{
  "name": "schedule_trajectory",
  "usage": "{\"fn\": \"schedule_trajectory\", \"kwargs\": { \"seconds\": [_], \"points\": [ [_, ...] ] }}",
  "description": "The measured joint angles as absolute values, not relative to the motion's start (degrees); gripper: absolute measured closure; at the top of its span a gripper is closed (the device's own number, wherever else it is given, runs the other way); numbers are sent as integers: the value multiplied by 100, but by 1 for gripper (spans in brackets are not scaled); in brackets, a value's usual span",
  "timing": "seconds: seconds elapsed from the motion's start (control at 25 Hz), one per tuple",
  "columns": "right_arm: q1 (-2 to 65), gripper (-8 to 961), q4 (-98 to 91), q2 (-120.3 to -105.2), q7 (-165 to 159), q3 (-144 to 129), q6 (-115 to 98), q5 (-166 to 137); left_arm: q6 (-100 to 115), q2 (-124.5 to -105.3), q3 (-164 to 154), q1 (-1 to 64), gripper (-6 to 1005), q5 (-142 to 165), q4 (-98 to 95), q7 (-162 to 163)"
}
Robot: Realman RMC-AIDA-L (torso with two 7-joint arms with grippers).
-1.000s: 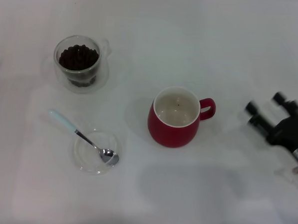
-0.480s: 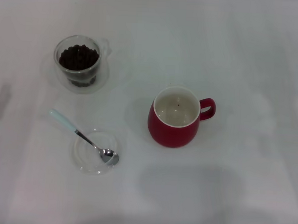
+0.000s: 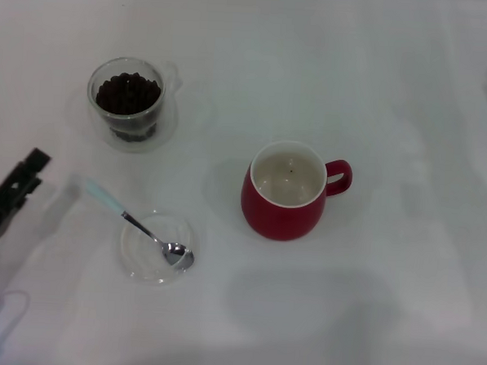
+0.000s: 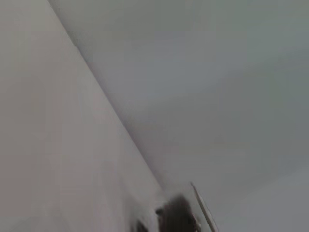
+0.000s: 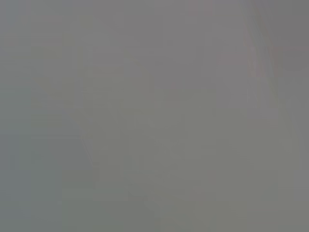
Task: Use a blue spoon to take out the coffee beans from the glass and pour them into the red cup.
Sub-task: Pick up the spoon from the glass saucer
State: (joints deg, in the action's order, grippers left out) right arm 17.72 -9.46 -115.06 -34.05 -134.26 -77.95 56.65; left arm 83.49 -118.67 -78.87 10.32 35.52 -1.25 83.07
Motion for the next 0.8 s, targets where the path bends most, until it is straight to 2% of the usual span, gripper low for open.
{"fn": "schedule_trajectory", "kwargs": {
  "seconds": [0.4,0.8],
  "points": [
    [1772,109,-1032,-11522,-3402,-13473,-7717,5633,7943,-11788,-8554,1435,152,3587,-68,8362],
    [1731,110,-1031,-11523,-3412,-13469,-7713,5634,7815,-11760,-8690,1596,225,3855,-72,8397]
  ]
}}
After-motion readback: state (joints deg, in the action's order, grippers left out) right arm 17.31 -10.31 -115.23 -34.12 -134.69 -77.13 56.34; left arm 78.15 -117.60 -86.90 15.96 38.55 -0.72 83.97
